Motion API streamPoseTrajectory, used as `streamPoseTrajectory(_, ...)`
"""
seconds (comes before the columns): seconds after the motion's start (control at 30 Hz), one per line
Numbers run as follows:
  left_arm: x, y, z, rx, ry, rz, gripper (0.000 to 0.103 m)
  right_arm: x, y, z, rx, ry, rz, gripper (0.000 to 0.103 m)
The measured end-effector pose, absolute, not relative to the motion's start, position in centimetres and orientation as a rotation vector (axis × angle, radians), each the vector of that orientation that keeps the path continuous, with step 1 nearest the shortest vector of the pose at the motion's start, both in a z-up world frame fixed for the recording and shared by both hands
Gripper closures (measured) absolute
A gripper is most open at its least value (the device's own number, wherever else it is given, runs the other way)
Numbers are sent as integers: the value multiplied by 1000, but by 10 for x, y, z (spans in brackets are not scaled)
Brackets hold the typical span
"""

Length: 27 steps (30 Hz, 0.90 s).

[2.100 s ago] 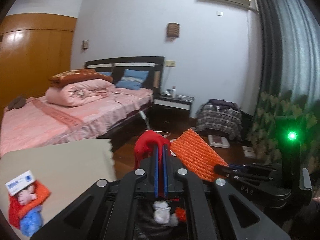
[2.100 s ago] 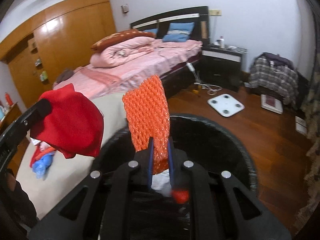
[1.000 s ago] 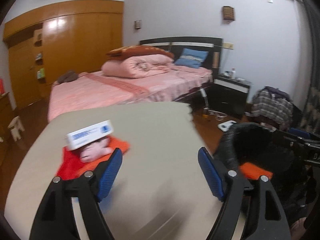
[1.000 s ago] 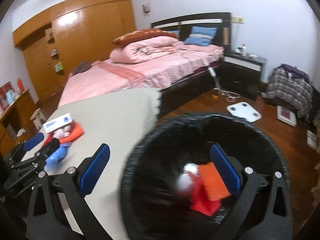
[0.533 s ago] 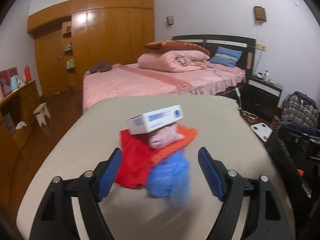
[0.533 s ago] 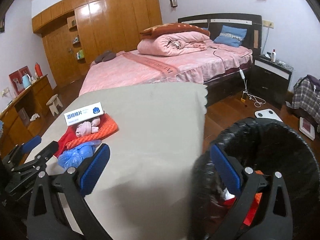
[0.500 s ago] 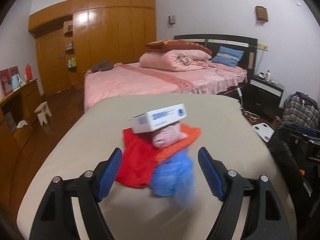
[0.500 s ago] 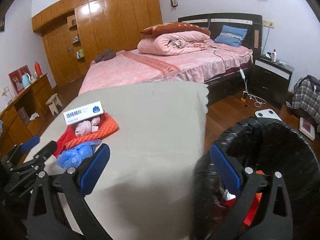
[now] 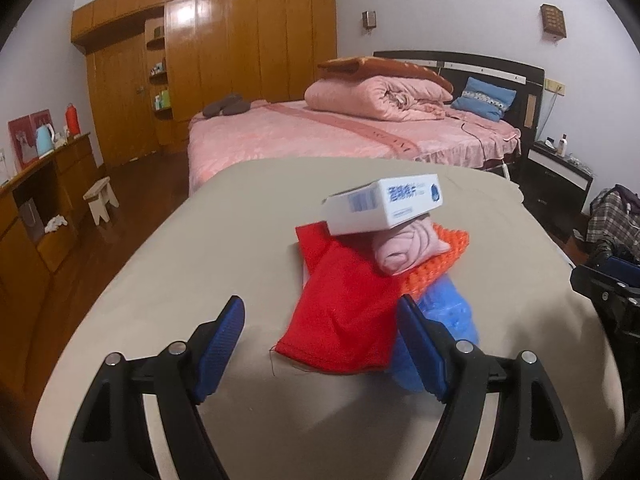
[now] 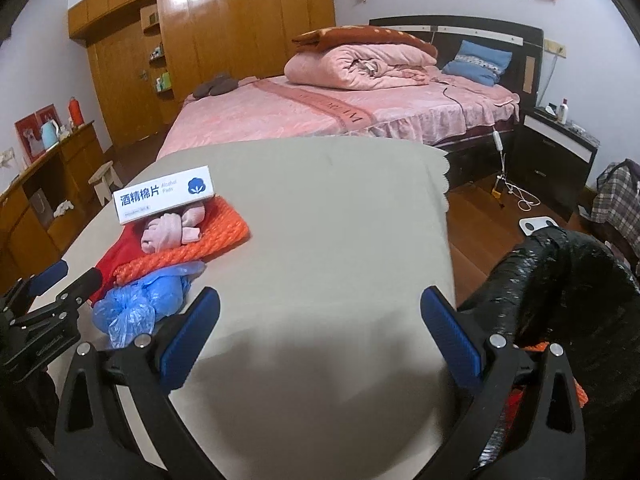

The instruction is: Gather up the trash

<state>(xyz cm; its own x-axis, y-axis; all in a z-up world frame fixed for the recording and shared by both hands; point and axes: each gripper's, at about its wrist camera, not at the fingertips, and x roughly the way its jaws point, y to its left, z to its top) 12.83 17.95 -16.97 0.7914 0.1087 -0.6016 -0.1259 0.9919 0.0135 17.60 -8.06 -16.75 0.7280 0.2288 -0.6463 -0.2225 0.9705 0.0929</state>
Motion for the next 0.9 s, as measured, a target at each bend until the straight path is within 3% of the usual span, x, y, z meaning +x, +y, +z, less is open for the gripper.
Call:
streamPoseTrajectory(0.1,135,181,-174,-41,673,119,27,178,-75,-171,4,719,255,5)
streamPoseTrajectory(0.27,143,181,-182,-56,727,85,40,178,-70,-177,-9,729,266,5)
streamPoseTrajectory(0.37,145,182,-187,-72,751,62,54,177,-68,-181,-14,738,269,5)
streamPoseTrajectory(0.43,146,181,-189,-82,765,40,74,176,-67,-183,-14,743,270,5)
streamPoseTrajectory(0.53,146,178,-190,-79,765,21,91,176,-65,-184,-16,747,274,5)
streamPoseTrajectory(0.9,120,174,-164,-79,668,11,98,173,-63,-184,-18,746,277,5)
